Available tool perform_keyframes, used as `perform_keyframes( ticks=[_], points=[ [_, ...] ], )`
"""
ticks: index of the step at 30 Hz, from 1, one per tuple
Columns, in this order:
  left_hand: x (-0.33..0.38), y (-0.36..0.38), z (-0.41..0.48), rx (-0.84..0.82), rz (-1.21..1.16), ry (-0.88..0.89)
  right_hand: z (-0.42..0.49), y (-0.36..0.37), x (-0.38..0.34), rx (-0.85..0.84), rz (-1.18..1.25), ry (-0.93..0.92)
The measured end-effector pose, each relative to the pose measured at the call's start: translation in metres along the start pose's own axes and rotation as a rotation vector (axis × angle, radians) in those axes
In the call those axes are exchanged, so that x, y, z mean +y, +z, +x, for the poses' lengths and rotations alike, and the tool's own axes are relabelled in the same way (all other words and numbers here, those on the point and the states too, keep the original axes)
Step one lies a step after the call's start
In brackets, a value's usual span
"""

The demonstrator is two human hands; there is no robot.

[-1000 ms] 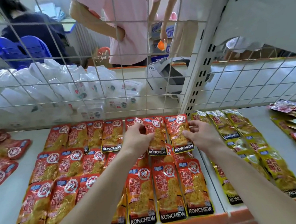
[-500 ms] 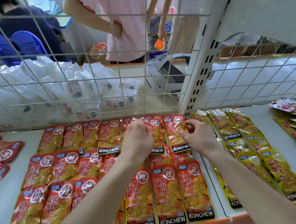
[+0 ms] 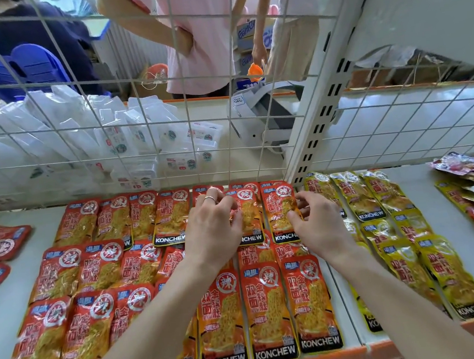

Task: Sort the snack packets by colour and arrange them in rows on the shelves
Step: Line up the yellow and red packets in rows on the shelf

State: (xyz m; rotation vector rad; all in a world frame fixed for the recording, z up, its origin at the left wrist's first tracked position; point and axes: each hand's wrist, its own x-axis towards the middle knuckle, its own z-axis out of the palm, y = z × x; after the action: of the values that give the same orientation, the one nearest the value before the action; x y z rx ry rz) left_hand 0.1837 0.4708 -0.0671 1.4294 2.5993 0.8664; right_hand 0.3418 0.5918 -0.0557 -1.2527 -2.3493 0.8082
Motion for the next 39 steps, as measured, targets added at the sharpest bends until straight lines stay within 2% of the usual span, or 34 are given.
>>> perform_keyframes(
  ticks=[4,9,13,23,31,39],
  points=[
    [-0.008,-0.004,-0.013,-0.066,0.03,0.095,-0.006,-0.002,0.005,0.031,-0.022,-0.072],
    [-0.011,-0.002,-0.022,-0.17,0.097,0.151,-0.014,-0.002,0.008,-0.041,-0.103,-0.178],
    [-0.009,-0.001,-0.021,-0.167,0.118,0.155,-0.017,0.001,0.008,-0.111,-0.13,-0.187],
    [-0.004,0.002,-0.01,-0.205,0.149,0.156,-0.011,0.001,0.003,-0.149,-0.121,-0.147],
    [-0.003,0.004,-0.012,-0.209,0.134,0.151,-0.014,-0.002,-0.005,-0.135,-0.104,-0.136],
    [-0.003,-0.008,-0.03,-0.138,0.102,0.109,-0.023,-0.007,-0.018,-0.118,-0.09,-0.206]
  ],
)
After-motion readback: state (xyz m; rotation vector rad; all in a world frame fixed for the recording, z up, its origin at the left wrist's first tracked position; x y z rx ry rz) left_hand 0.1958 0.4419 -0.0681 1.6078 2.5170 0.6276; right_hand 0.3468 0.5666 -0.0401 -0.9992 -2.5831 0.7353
